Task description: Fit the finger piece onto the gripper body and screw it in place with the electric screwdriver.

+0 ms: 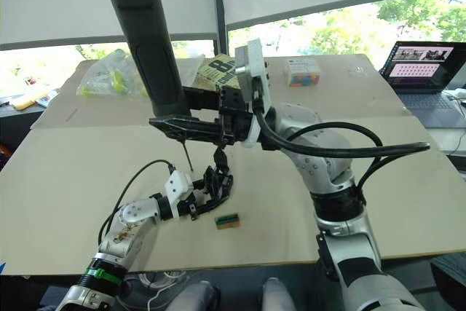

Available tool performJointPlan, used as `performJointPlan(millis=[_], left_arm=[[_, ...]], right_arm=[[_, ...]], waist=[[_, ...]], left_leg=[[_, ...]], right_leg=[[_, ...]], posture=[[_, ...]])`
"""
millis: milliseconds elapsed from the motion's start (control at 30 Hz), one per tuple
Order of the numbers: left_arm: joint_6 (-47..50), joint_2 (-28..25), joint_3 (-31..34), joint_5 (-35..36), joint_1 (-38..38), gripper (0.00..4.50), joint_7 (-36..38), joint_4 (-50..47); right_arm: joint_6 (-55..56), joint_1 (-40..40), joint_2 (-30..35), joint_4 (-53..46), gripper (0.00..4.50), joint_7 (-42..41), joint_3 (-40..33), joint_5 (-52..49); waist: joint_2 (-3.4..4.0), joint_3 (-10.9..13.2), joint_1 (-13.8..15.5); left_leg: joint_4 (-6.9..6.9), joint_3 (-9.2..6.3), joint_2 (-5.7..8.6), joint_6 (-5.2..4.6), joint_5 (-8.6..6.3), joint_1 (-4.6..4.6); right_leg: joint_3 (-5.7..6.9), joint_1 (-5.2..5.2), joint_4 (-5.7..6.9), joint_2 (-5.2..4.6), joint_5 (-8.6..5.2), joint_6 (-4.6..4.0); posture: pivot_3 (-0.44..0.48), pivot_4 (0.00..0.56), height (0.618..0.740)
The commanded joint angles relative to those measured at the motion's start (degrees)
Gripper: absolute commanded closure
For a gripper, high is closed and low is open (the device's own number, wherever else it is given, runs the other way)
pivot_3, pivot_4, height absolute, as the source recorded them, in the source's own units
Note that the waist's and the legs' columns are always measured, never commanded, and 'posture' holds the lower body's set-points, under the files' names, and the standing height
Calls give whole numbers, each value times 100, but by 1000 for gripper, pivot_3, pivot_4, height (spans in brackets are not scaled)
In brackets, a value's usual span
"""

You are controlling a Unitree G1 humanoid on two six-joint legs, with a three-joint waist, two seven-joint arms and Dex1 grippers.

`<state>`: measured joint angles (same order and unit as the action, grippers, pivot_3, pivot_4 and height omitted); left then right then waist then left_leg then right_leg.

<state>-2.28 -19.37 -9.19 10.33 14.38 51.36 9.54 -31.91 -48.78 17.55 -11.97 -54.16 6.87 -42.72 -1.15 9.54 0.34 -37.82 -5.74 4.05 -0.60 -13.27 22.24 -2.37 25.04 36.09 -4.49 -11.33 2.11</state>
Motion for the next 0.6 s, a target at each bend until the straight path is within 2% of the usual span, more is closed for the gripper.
performJointPlan(millis=[33, 600], left_arm=[[123, -2, -122, -33, -105, 2209, 9, -98], [205, 17, -169, -26, -239, 2209, -19, -207]], right_arm=[[297, 2, -30, -109, 2552, -109, -24, 166], [284, 347, -233, -141, 2552, -102, 77, 452]], waist=[[0, 0, -7], [0, 0, -42]], left_leg=[[0, 0, 0, 0, 0, 0], [1, 0, -1, 0, 0, 0]], right_leg=[[0, 0, 0, 0, 0, 0], [0, 1, 0, 1, 0, 0]], posture=[[0, 150, 740], [0, 150, 740]])
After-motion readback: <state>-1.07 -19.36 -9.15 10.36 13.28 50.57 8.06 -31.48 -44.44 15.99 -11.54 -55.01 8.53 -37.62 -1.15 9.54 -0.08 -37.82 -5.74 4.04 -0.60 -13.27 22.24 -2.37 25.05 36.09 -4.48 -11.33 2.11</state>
